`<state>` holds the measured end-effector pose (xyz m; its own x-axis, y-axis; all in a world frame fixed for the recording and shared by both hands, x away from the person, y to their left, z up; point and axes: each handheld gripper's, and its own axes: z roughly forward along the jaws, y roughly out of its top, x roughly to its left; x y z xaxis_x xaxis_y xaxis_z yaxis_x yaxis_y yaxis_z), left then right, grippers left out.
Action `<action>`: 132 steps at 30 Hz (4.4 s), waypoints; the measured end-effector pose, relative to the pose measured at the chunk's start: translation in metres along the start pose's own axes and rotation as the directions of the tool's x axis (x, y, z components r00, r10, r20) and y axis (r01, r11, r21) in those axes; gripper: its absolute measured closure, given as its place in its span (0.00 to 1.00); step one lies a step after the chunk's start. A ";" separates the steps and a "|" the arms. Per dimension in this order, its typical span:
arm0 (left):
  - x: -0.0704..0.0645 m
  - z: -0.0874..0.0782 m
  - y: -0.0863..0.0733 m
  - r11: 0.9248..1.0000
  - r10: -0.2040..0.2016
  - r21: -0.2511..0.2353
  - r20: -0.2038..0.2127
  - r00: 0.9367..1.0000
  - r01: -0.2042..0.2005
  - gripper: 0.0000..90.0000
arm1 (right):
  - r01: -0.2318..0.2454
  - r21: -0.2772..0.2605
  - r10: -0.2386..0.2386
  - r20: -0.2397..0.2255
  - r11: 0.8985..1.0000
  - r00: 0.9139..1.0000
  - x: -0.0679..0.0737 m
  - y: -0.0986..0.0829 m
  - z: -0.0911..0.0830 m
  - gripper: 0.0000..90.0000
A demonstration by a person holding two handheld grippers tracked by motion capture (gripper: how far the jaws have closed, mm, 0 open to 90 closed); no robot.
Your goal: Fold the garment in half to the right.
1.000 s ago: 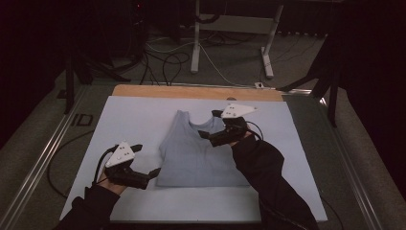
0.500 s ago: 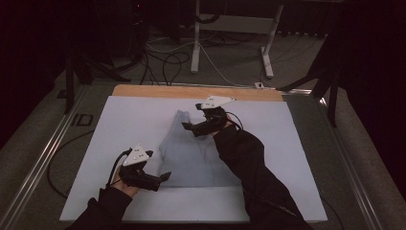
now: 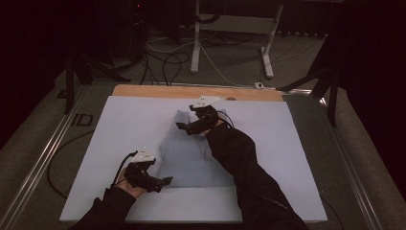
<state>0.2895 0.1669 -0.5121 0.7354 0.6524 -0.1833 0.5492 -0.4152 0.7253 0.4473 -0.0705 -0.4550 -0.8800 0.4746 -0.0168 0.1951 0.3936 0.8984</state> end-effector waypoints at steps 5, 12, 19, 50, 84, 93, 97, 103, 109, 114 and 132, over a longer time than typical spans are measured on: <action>0.000 0.010 -0.004 0.998 -0.008 0.067 -0.007 1.000 0.008 0.04 | 0.000 0.012 0.000 -0.002 1.000 1.000 0.001 -0.002 0.003 0.10; 0.004 0.015 -0.007 0.996 -0.046 0.083 -0.010 0.999 0.046 0.18 | -0.004 0.011 0.004 -0.006 1.000 1.000 0.001 -0.003 0.004 0.10; 0.003 0.013 -0.009 0.993 -0.081 0.082 0.005 0.997 0.081 0.39 | 0.001 0.019 -0.001 -0.009 1.000 1.000 0.003 -0.003 0.006 0.10; -0.014 0.016 -0.003 0.992 -0.040 0.120 0.058 0.998 0.033 0.95 | -0.014 0.045 0.015 -0.017 0.999 1.000 0.000 0.007 0.032 0.10; -0.016 0.010 0.000 0.998 -0.032 0.054 0.054 0.998 0.029 0.95 | -0.145 0.292 0.098 0.171 0.945 0.980 -0.050 0.002 0.110 0.42; -0.017 0.010 0.001 0.998 -0.021 0.059 0.060 0.998 0.018 0.95 | -0.127 0.356 0.071 0.166 0.926 0.983 -0.051 -0.005 0.122 0.46; -0.018 0.011 0.002 0.998 -0.024 0.059 0.058 0.998 0.021 0.95 | -0.119 0.367 0.057 0.177 0.922 0.983 -0.051 -0.008 0.125 0.47; -0.019 0.011 0.002 0.998 -0.019 0.059 0.053 0.998 0.016 0.95 | -0.114 0.410 0.035 0.194 0.905 0.980 -0.050 -0.011 0.128 0.55; -0.019 0.012 0.001 0.998 -0.012 0.068 0.051 0.999 0.008 0.95 | -0.095 0.416 0.013 0.196 0.904 0.981 -0.046 -0.013 0.127 0.69; -0.018 0.013 0.001 0.997 -0.019 0.070 0.051 0.998 0.015 0.95 | -0.075 0.424 -0.008 0.191 0.903 0.982 -0.046 -0.012 0.126 0.85; -0.021 0.010 0.004 0.998 -0.021 0.066 0.052 0.998 0.017 0.95 | -0.036 0.400 -0.040 0.180 0.916 0.983 -0.047 0.009 0.112 0.97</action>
<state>0.2799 0.1457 -0.5120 0.7434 0.6272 -0.2323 0.5866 -0.4445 0.6770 0.5387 -0.0006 -0.4952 -0.7950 0.5923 -0.1310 0.3834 0.6581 0.6480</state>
